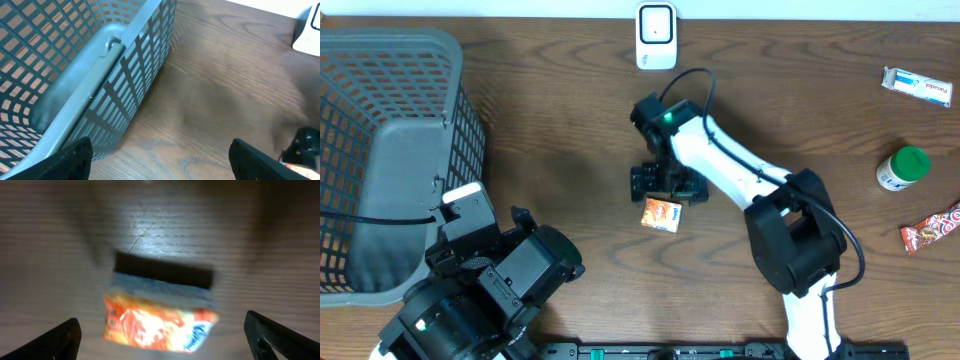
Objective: Scan the item barcode
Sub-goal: 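Grasp the orange snack packet and lift it with the right gripper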
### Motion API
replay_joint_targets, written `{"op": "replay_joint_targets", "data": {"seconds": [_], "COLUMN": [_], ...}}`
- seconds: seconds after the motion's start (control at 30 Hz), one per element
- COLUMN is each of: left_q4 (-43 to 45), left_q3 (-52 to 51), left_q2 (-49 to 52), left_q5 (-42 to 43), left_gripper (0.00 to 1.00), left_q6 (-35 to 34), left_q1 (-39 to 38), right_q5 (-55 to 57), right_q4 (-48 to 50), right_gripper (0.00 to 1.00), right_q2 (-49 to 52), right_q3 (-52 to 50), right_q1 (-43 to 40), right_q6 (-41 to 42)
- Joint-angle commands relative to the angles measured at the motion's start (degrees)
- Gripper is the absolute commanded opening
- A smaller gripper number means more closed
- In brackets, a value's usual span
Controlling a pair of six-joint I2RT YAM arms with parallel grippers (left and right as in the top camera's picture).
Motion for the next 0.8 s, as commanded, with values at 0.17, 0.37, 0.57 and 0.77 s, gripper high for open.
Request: {"op": "replay_joint_targets", "data": {"seconds": [0.17, 0.37, 0.57, 0.77], "left_q4": [-0.26, -0.26, -0.26, -0.26], "left_q3": [0.0, -0.02, -0.02, 0.0], "left_q2": [0.0, 0.0, 0.0, 0.0], "left_q5": [-0.52, -0.52, -0.52, -0.52], "left_gripper": [0.85, 0.85, 0.85, 0.85], "left_q6": [-0.7, -0.68, -0.7, -0.68], "left_q1": [-0.02, -0.02, -0.02, -0.02], "right_q5": [1.27, 0.02, 0.11, -6.29], "right_q4": [5.92, 11.87, 12.68, 9.73], "right_gripper": [0.98, 0.84, 0.63, 0.59], "right_q2": [-0.09, -0.04, -0.04, -0.07], "right_q3": [-8.44, -13.42, -14.12, -13.07], "right_q1": [1.7, 1.99, 1.99, 1.53], "right_q6": [9.22, 9.35, 8.0, 7.8]}}
